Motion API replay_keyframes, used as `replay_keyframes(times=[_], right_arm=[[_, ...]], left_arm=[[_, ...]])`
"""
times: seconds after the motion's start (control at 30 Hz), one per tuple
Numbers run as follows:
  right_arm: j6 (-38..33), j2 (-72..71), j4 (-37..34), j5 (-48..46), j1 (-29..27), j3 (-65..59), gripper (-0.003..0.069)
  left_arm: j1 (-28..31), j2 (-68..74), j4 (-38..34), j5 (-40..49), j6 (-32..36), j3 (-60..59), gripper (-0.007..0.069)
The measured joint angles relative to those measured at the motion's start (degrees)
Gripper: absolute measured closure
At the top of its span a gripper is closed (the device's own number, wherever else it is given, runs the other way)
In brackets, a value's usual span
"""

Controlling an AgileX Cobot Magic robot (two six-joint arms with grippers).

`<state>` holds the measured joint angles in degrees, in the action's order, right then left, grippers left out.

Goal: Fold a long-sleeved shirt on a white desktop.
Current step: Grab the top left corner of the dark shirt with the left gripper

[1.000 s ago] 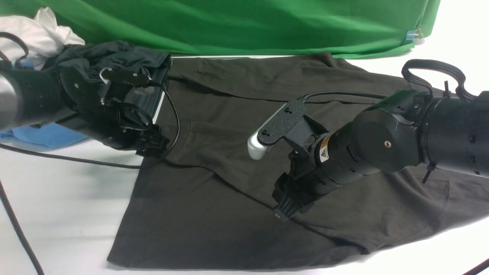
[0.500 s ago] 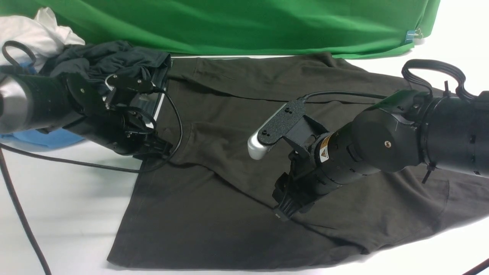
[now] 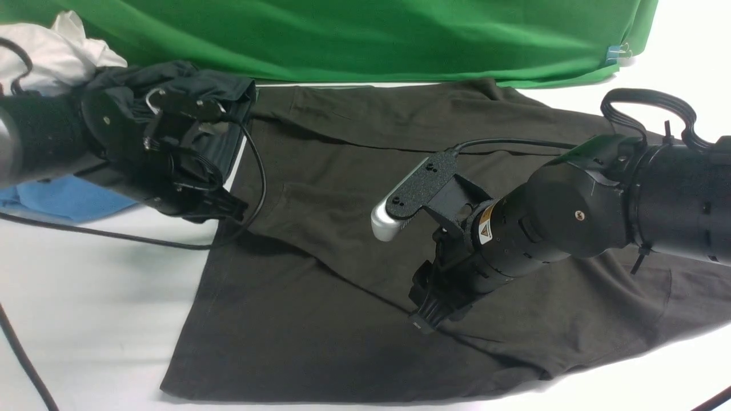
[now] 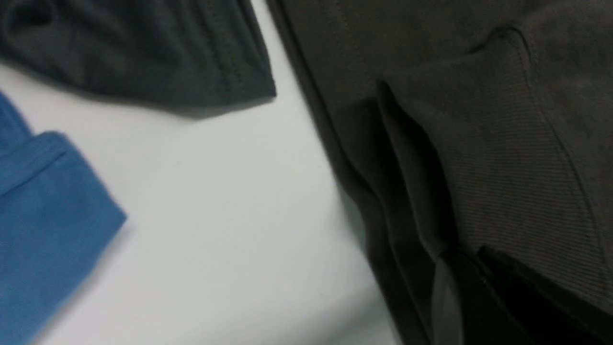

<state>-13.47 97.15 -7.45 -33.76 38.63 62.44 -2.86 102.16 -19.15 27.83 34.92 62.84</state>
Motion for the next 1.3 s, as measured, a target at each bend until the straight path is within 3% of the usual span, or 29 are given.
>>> replay_keyframes(times=[0.4, 0.53, 0.7, 0.8, 0.9, 1.0, 1.07, 1.1, 1.13, 1.23, 1.3], right_arm=[[0.0, 0.0, 0.02, -0.39, 0.0, 0.0, 0.0291], [0.0, 0.0, 0.02, -0.54, 0.0, 0.0, 0.0291], [0.15, 0.0, 0.53, -5.92, -0.86, 2.01, 0.0291], [0.44, -0.54, 3.14, -9.11, -2.37, 3.65, 0.0291], [1.21, -1.91, 5.19, -11.61, -4.46, 4.06, 0.031], [1.78, -4.13, 6.09, -14.02, -6.29, 4.07, 0.0377], [1.83, -4.87, 6.21, -14.28, -6.59, 4.07, 0.0403], [1.85, -6.18, 6.33, -14.41, -6.73, 4.07, 0.0435], [1.78, -7.01, 6.33, -14.52, -6.73, 4.11, 0.0445], [0.54, -8.29, 6.33, -14.51, -6.73, 4.11, 0.0448], [-2.77, -10.23, 6.33, -13.68, -6.73, 4.11, 0.0447]], left_arm=[[0.0, 0.0, 8.78, 3.89, -4.76, 0.98, 0.0588], [0.0, 0.0, 10.14, 3.06, -4.88, 0.98, 0.0498], [0.0, -0.06, 9.84, 2.83, -6.63, 0.98, 0.0272], [-0.12, -1.09, 6.4, 3.24, -6.97, 1.03, 0.0197], [-1.56, -2.18, 2.7, 3.56, -3.58, 2.36, 0.0242], [-4.37, -1.48, 0.96, 3.81, -0.58, 7.99, 0.0415], [-5.24, -0.53, 0.85, 3.86, 0.68, 10.93, 0.0481], [-6.44, 2.19, 0.98, 3.86, 3.41, 17.17, 0.0564], [-6.88, 4.63, 1.5, 4.05, 5.33, 21.75, 0.0588], [-7.01, 9.38, 2.94, 5.52, 9.82, 28.57, 0.0592], [-6.95, 15.67, 6.61, 8.69, 17.64, 37.44, 0.0539]])
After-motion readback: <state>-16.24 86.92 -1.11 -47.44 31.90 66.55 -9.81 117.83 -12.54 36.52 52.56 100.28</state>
